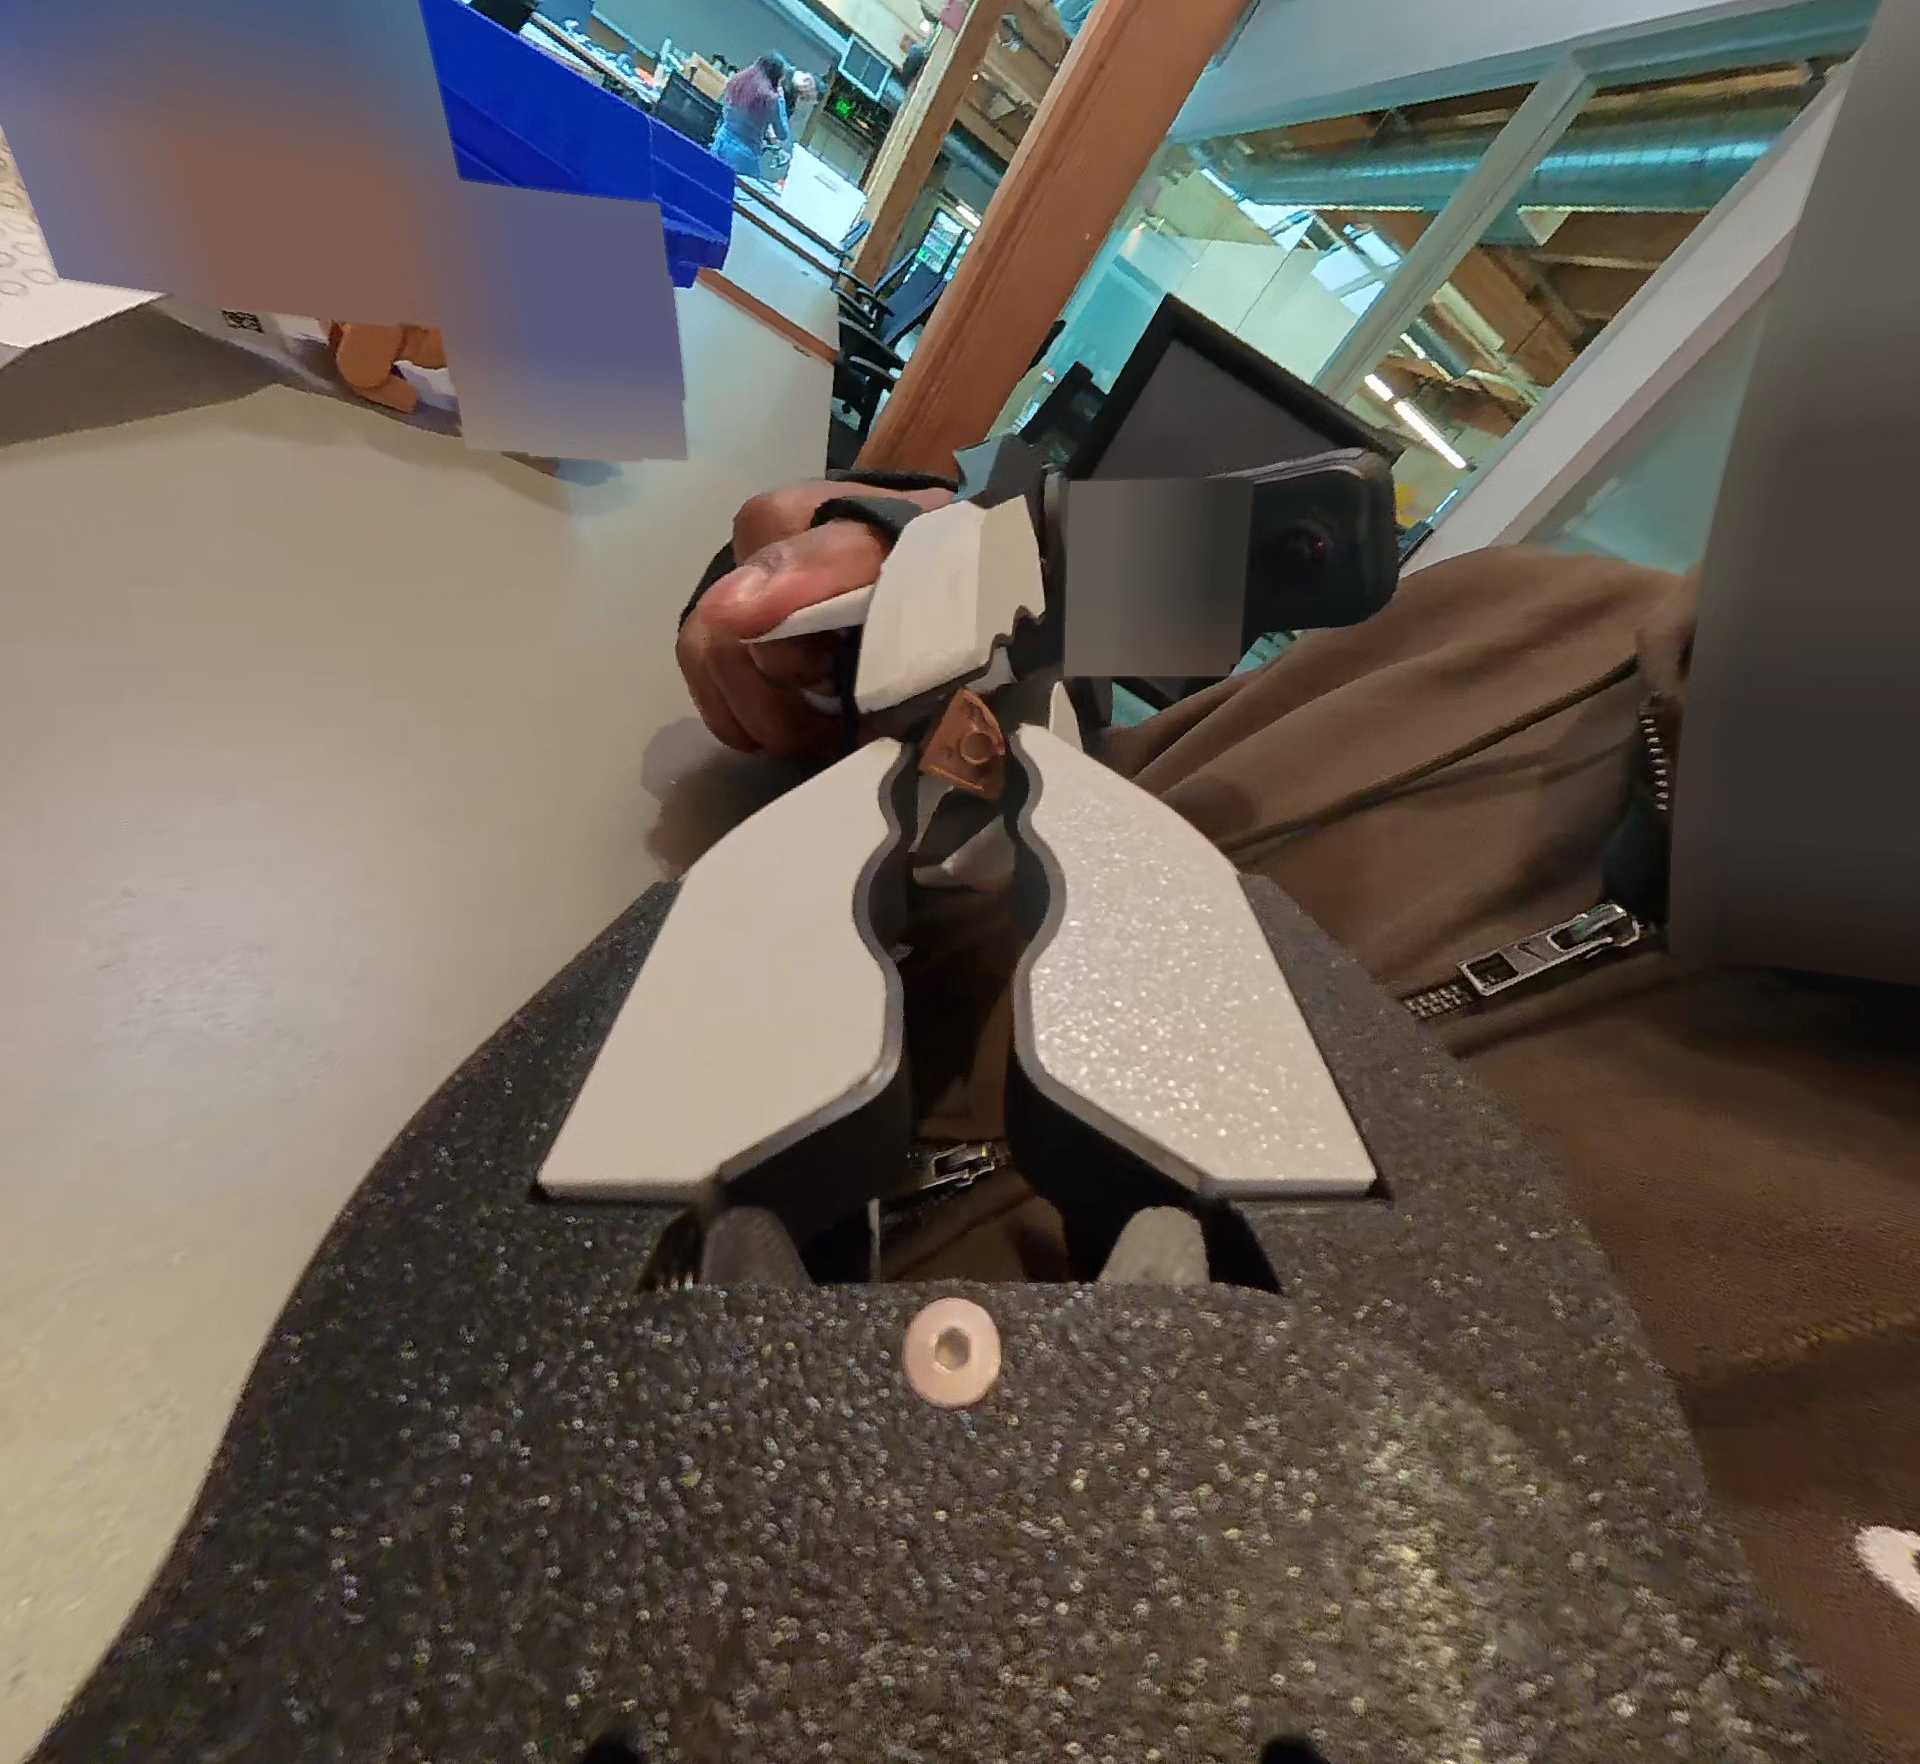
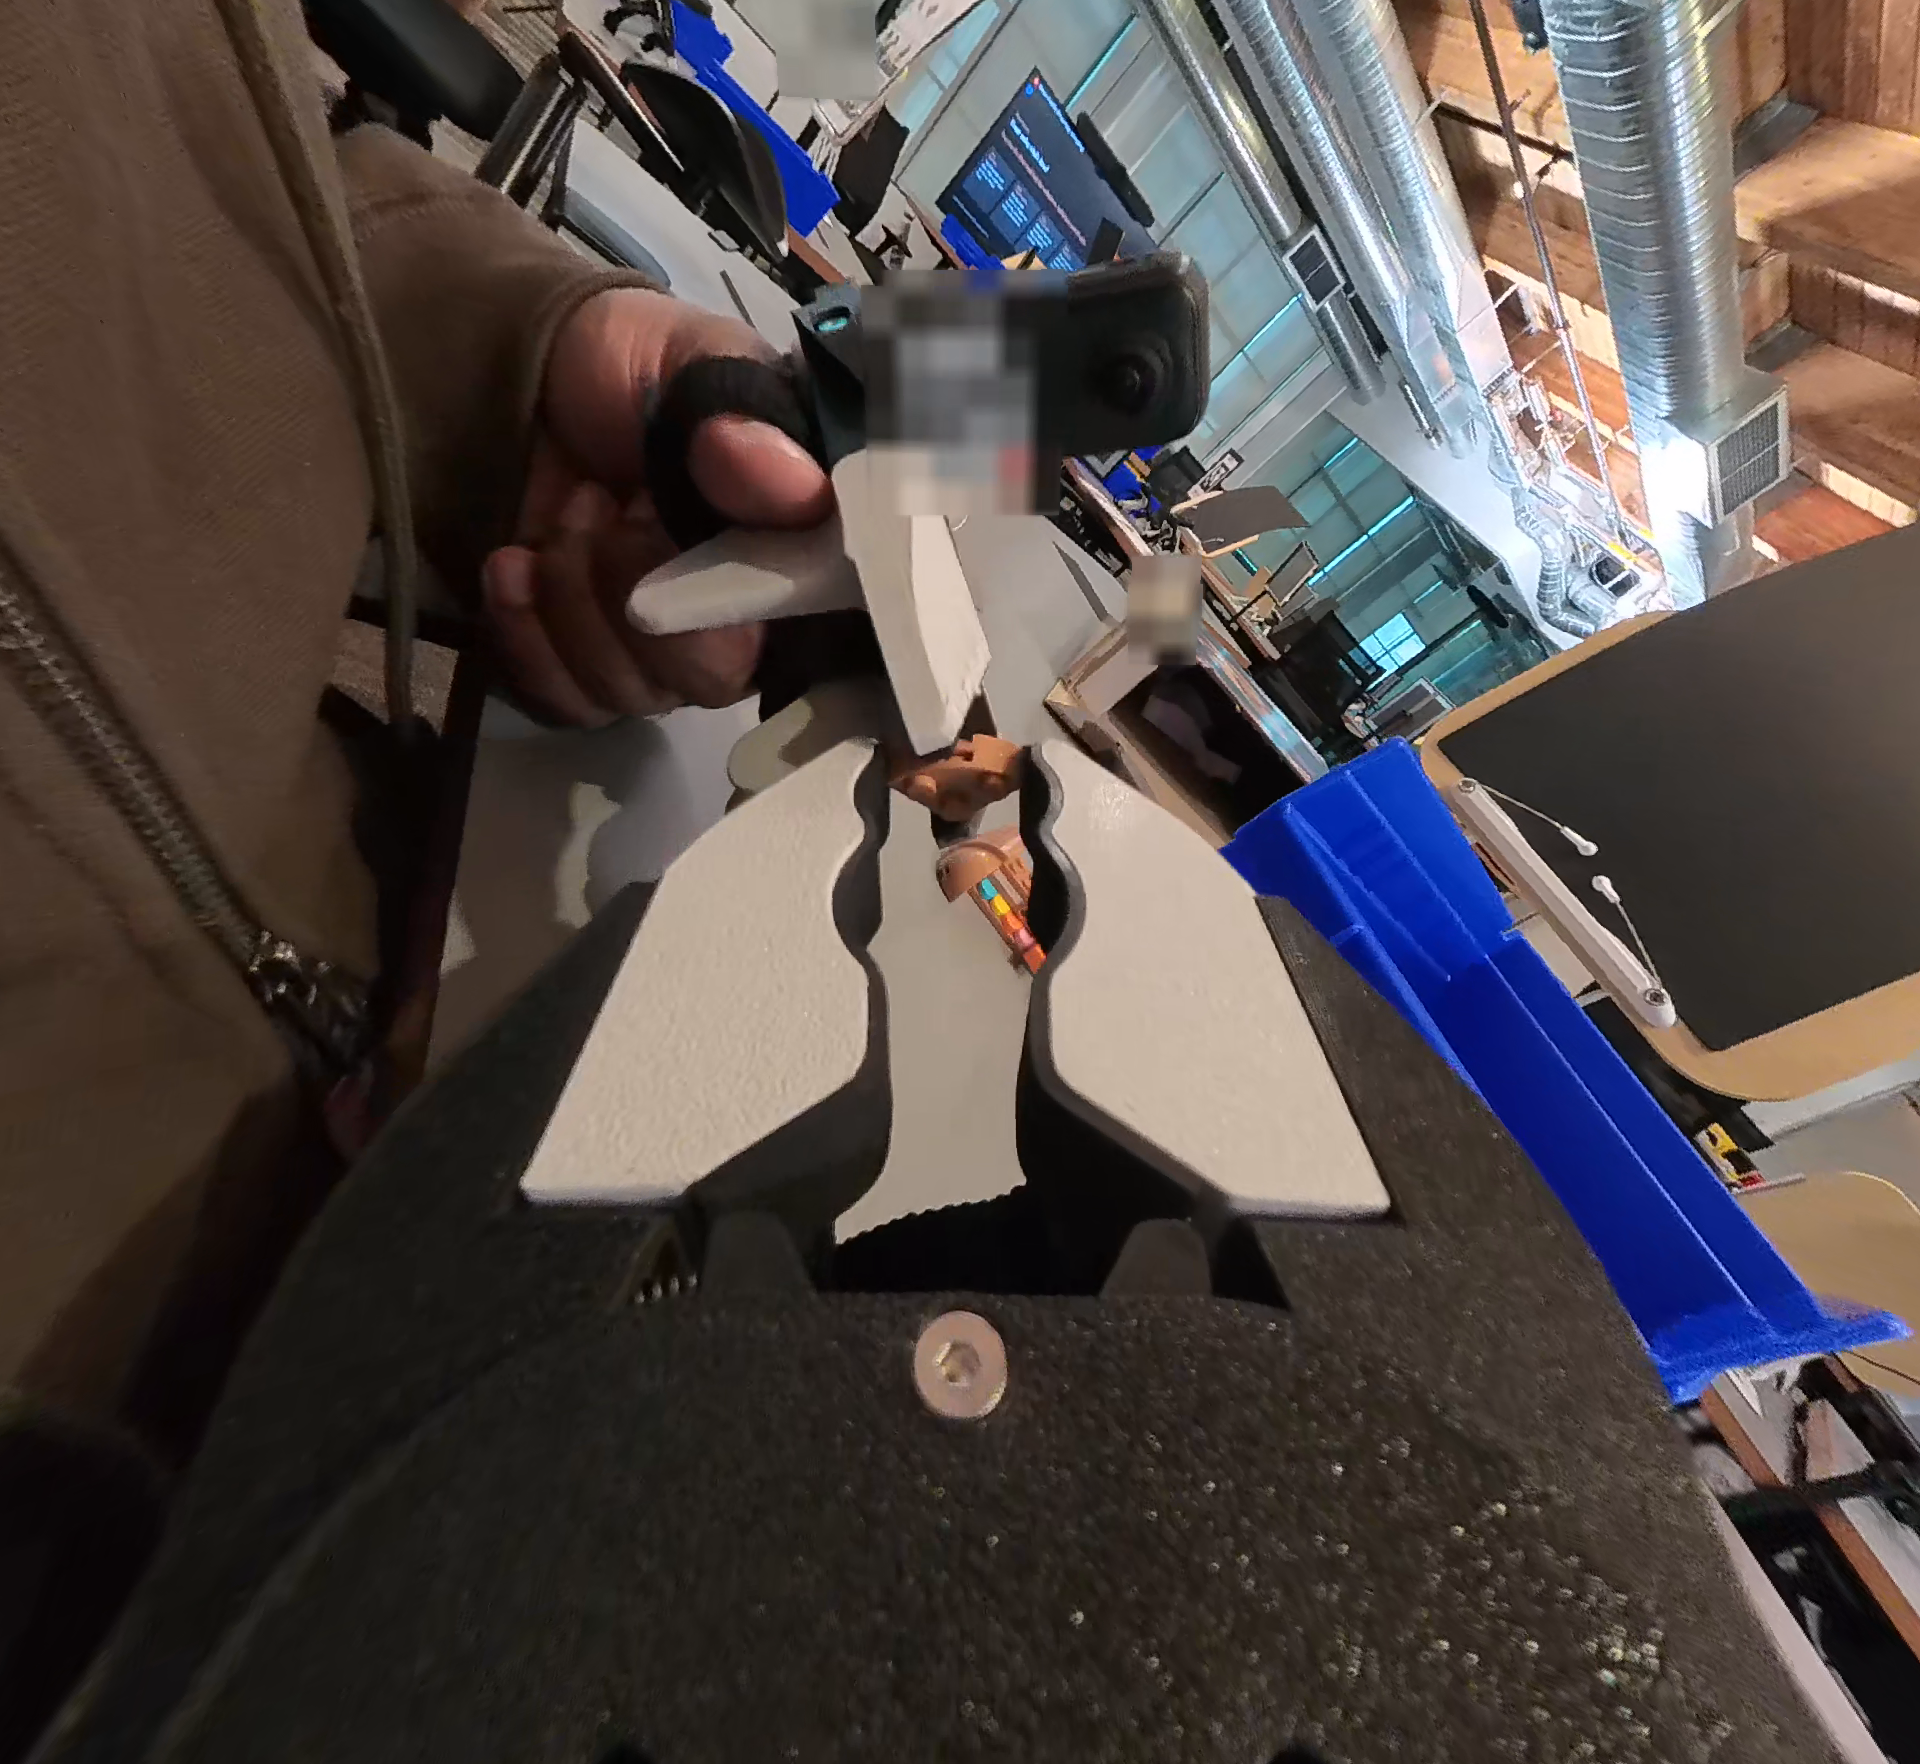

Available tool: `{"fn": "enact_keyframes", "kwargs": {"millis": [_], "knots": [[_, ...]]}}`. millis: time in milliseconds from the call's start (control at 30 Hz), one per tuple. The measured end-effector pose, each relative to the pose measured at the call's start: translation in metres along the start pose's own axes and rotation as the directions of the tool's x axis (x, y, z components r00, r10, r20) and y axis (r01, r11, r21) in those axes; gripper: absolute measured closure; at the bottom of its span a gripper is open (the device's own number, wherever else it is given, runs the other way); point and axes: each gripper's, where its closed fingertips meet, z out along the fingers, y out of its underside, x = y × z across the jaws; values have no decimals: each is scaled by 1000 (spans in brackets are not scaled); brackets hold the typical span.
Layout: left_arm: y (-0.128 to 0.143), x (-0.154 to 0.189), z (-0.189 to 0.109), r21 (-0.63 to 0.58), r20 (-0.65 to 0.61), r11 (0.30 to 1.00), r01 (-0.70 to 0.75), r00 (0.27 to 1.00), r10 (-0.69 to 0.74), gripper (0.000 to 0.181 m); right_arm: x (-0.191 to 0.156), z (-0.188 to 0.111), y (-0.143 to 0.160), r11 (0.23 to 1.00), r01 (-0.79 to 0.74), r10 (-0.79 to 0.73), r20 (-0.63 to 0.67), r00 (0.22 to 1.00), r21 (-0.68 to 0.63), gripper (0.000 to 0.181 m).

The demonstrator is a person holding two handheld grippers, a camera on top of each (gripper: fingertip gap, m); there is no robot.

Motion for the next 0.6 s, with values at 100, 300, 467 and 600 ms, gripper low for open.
{"fn": "enact_keyframes", "kwargs": {"millis": [100,300,467,600], "knots": [[1,-3,-1,-12,30,1000,-21,999,21,166,0,1,3,1000,7,-7,0,1000,-23,157],[4,-6,-1,-52,68,997,-63,995,66,166,-2,1,7,998,28,-28,8,1000,-52,157],[12,-6,-1,-101,52,993,-69,996,74,166,-9,-1,11,996,56,-53,49,997,-68,157],[18,-8,0,-150,54,986,-77,995,86,166,-14,-2,15,994,73,-66,86,994,-84,157]]}}
